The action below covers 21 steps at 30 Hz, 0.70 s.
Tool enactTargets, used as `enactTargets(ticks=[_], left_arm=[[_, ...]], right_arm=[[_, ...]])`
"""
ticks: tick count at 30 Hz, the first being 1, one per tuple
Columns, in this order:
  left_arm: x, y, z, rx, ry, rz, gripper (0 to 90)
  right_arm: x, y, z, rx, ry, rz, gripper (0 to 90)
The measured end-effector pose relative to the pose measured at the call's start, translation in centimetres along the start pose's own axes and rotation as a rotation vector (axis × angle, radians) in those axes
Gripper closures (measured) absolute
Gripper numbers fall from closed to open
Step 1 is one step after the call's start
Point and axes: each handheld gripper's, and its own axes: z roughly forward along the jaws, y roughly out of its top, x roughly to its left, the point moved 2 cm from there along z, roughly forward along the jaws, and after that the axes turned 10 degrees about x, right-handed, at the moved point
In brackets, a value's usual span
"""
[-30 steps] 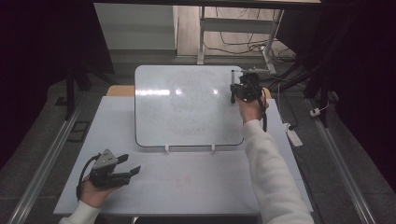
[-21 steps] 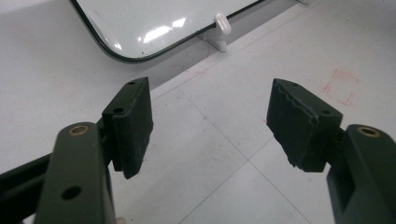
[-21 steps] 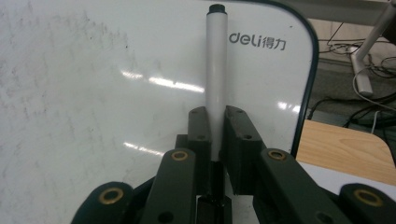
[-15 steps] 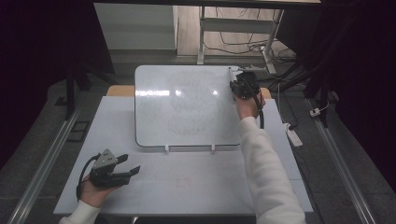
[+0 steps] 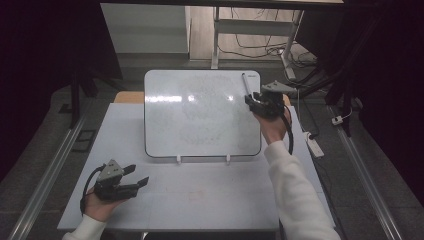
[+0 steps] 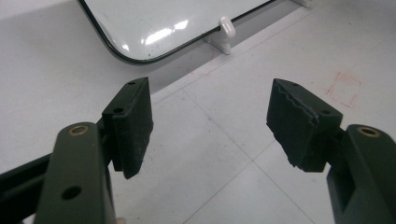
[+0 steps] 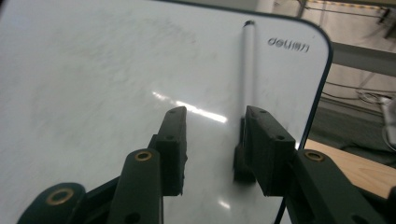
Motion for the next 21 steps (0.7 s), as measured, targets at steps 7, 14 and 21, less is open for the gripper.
enactTargets(ticks=[7,14,21], left_arm=[[0.0,0.1,0.0,-0.008,-0.001,-0.005,31.3],[0.0,0.2,0.2,-0.01,-0.003,-0.002,30.8],[-0.2,0.4,0.4,-0.009,-0.009,0.003,30.4]], right_arm=[[0.4,-5.4,-3.7,-0.042,0.173,-0.027,54.3],[1.2,-11.1,-6.8,-0.039,0.26,-0.08,49.9],[1.1,-16.7,-7.9,0.037,0.249,-0.104,45.6]])
